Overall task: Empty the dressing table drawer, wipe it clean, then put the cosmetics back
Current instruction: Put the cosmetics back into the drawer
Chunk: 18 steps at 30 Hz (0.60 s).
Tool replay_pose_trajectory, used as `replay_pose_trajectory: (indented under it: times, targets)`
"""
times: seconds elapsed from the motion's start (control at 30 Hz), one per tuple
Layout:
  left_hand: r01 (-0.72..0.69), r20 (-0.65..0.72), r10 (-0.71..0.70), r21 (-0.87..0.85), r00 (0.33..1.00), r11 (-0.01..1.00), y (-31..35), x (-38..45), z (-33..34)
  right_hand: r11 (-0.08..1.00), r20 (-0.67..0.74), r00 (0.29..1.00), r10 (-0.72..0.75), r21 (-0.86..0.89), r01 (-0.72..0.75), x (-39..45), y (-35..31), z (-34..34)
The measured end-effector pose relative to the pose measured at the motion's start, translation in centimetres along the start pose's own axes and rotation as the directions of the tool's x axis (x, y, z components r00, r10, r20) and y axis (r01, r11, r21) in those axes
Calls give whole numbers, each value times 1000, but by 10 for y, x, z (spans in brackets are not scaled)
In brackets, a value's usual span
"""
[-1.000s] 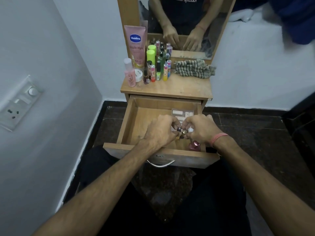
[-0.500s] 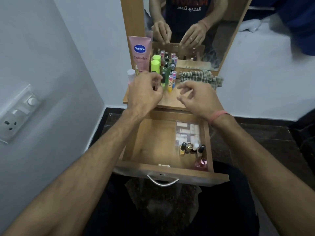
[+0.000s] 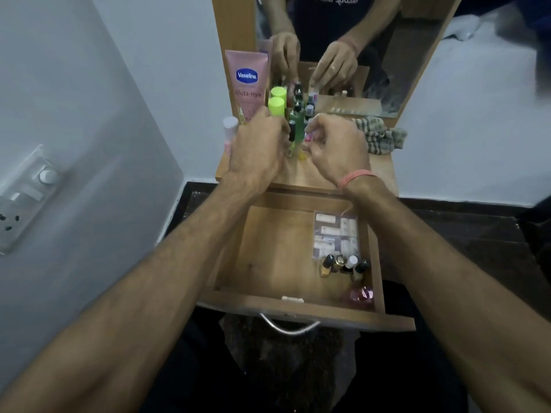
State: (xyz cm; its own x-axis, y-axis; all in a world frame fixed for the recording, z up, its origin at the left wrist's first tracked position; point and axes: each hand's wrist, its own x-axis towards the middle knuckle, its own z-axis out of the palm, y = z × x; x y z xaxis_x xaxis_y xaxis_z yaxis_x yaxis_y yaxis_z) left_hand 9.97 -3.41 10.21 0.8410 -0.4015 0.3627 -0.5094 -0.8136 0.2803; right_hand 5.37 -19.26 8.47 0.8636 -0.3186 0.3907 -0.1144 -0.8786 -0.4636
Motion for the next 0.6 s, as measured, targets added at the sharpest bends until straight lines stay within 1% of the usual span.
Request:
replay_pose_trajectory:
  times: [0.1,0.2,0.23,0.3,0.37,0.4,0.47,0.6]
  targets:
    - [-66,11,66,-40,998,997,4,-13,-10,983,51,998,47,174,-55,-17,10,-21]
    - [-110,32,116,-150,993,982,8,-40,-18,954,217,975,36,282,-98,-55,18,-50]
    - [-110,72,126,-194,989,975,8,-52,-19,945,283,958,38,302,-127,-70,21,-57]
    - [-83,201,136,-251,970,964,9,-79,-15,929,412,911,29,325,-177,-100,25,-65]
    - [-40,314,122,-256,941,966,10,-102,-5,950,496,868,9,268,-163,-124,29,-61]
    - [-29,344,111,-235,932,972,12,-113,0,966,515,857,3,221,-137,-134,31,-56]
    - [-12,384,80,-175,920,985,15,-130,12,985,525,851,5,146,-96,-148,34,-44]
    - [16,430,32,-109,902,994,15,-149,31,1000,512,859,-3,8,-1,-158,34,-24]
